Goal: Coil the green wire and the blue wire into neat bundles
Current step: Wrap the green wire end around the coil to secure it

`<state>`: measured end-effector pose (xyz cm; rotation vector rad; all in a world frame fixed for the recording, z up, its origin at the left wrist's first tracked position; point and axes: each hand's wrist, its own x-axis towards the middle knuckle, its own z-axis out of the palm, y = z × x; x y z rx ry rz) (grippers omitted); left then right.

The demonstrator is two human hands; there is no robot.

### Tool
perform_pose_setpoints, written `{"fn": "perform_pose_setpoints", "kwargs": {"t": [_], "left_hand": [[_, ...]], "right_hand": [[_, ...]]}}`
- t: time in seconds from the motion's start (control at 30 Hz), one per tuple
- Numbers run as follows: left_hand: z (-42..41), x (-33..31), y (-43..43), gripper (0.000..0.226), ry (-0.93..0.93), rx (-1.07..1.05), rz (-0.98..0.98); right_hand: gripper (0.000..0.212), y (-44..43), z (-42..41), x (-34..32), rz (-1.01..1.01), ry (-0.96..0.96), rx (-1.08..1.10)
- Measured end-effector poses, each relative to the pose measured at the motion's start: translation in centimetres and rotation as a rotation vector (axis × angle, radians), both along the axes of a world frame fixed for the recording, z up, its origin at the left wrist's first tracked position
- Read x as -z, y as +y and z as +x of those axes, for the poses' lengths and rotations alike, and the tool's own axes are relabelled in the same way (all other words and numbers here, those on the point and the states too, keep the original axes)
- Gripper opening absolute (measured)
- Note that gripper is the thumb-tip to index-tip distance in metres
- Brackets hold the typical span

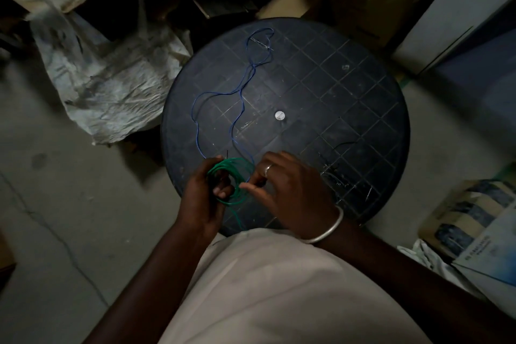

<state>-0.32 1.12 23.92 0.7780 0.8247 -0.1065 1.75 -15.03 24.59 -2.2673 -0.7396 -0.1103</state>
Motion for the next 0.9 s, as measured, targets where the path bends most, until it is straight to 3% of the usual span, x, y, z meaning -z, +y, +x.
{"fn": "perform_pose_setpoints", "kwargs": {"t": [0.1, 0.2, 0.3, 0.4, 0.57, 0.7, 0.9], "left_hand": [[-0.2, -0.2, 0.4, 0.032, 0.04, 0.039, 0.058], [-0.5, -0.5, 0.2, 0.008, 0.083, 0.064, 0.179], [-0.6, -0.9, -0.2, 0.004, 0.077, 0.084, 0.263], [-0.9, -1.5, -0.3, 0.004, 0.035, 0.161, 0.331], [-1.3, -2.2, -0.6, 0.01, 0.009, 0.246, 0.386], [-1.5, -2.6, -0.9, 0.007, 0.004, 0.257, 0.38], [-1.9, -3.0, -0.6, 0.005, -0.008, 0.265, 0.412]], "right_hand": [[0.02, -0.8, 0.1, 0.4, 0.092, 0.122, 0.017], [0.014, -0.9, 0.1, 0.5, 0.266, 0.264, 0.025], [0.003, -0.9, 0.1, 0.1, 0.487, 0.489, 0.166], [0.019, -0.6, 0.4, -0.5, 0.738, 0.807, 0.327], [0.048, -0.8, 1.2, -1.4, 0.993, 1.094, 0.477], [0.05, -1.2, 1.2, -1.7, 1.058, 1.323, 0.422], [0.044, -1.6, 1.0, -1.9, 1.025, 1.407, 0.37]]}}
